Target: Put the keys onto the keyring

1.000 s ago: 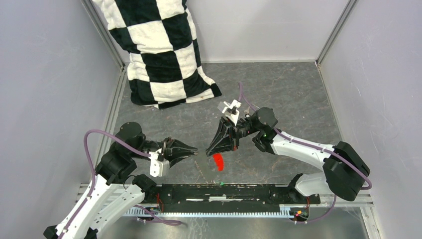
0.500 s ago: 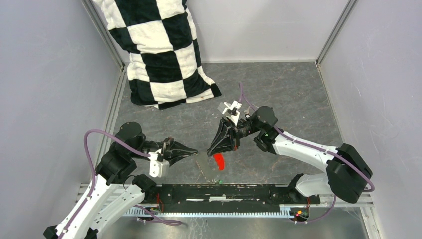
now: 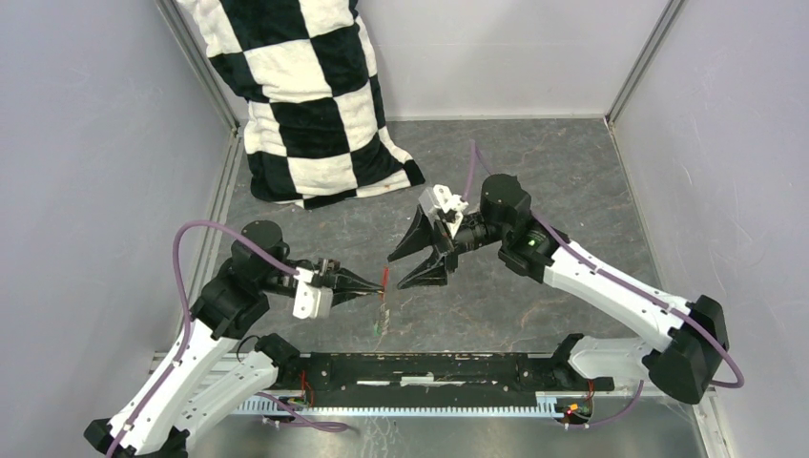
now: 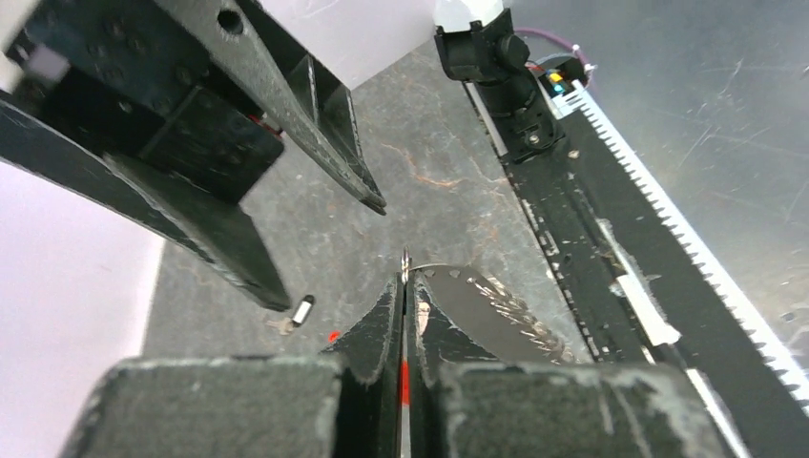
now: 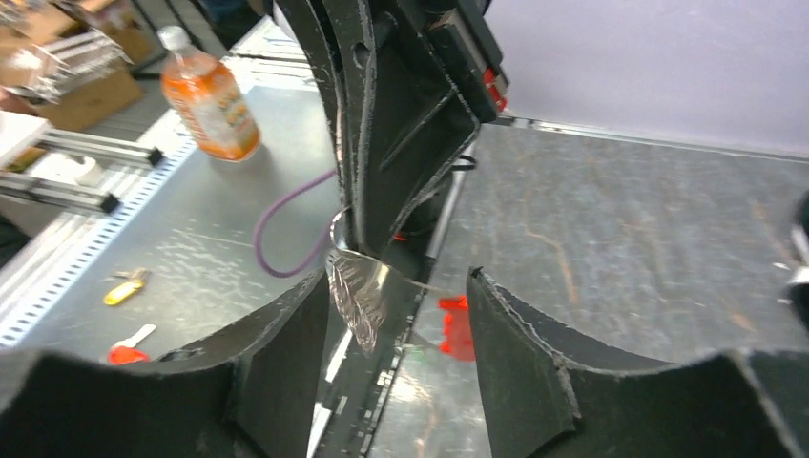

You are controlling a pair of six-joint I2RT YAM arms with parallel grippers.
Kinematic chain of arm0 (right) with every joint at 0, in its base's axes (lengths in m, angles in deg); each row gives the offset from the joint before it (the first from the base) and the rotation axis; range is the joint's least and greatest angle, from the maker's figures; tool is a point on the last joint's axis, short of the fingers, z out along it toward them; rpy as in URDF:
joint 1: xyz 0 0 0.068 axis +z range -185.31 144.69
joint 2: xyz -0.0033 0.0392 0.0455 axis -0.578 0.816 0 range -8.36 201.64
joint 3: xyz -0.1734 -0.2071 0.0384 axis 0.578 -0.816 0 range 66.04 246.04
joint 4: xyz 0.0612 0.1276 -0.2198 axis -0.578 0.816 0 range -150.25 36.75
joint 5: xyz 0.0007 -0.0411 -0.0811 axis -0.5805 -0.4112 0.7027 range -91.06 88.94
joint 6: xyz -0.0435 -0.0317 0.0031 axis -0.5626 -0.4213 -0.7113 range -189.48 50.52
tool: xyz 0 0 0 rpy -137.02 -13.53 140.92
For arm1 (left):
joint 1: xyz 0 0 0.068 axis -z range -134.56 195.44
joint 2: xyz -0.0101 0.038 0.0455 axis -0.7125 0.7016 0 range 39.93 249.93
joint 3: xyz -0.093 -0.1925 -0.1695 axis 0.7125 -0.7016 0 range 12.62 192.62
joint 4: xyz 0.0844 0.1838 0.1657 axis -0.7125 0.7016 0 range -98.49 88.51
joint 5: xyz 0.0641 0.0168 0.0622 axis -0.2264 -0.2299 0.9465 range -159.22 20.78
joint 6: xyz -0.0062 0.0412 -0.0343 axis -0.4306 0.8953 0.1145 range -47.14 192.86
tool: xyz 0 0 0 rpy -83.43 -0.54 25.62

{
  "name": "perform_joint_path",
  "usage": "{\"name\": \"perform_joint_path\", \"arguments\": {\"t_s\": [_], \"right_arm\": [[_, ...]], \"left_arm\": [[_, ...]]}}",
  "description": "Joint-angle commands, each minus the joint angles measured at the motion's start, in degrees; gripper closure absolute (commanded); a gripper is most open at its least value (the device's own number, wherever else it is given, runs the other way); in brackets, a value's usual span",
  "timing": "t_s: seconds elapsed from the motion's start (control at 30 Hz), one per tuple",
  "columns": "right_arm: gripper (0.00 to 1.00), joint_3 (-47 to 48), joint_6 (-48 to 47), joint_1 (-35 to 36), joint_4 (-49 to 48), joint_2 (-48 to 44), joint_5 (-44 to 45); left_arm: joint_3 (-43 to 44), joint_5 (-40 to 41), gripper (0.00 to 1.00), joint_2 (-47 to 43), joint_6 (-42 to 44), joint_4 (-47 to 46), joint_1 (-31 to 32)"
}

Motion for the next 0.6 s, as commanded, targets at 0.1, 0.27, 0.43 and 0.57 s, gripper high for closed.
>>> {"name": "perform_joint_path", "arguments": {"t_s": [0.1,0.27,0.43,0.57], "right_arm": [[0.37,2.7,-17.9,0.1,13.9,-6.5,11.3],[0.46,3.6,-20.4,1.2,17.0,-6.9,15.3],[0.51,6.7,-22.4,5.8,21.5,-5.4,23.5],[0.51,7.4,-22.4,8.0,22.7,-5.7,26.8]], "left_arm": [[-1.2,1.3,0.98,0.4,-18.1,-8.0,-0.1],[-2.6,5.0,0.98,1.0,-19.7,-8.5,-0.1],[-3.1,6.8,0.98,2.2,-19.6,-8.6,-0.1],[-3.3,8.3,0.98,2.3,-18.6,-8.6,-0.1]]}}
